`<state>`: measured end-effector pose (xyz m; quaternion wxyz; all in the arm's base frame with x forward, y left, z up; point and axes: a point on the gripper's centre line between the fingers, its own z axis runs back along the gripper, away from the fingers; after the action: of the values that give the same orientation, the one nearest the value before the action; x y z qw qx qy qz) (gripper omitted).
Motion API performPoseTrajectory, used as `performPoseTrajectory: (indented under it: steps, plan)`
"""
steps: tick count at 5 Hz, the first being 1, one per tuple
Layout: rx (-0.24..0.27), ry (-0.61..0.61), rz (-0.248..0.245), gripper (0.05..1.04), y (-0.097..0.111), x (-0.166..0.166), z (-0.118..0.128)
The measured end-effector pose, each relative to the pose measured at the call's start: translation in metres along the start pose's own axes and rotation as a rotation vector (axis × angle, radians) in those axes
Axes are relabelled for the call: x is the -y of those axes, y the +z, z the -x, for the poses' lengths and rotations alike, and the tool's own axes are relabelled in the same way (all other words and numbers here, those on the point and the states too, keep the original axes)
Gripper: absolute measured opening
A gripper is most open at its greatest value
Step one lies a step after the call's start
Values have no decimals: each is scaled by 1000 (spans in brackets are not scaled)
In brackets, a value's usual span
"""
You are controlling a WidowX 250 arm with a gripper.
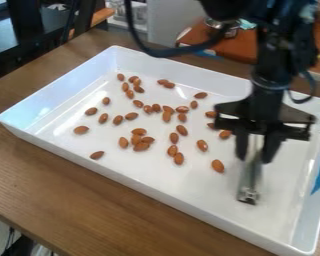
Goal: Sweep into pile
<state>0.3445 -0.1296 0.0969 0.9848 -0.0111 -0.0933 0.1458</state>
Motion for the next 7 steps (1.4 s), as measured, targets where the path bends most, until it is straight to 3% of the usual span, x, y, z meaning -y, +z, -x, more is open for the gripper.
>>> performPoseTrajectory:
  steps: [2,4,5,7]
  plan:
    - [19,-57,16,331,8,-48,-2]
    - [129,-56,-10,331,2,-81,-19]
    - [144,-63,-28,331,1,-93,-19]
    - [101,-63,-115,331,5,-144,-21]
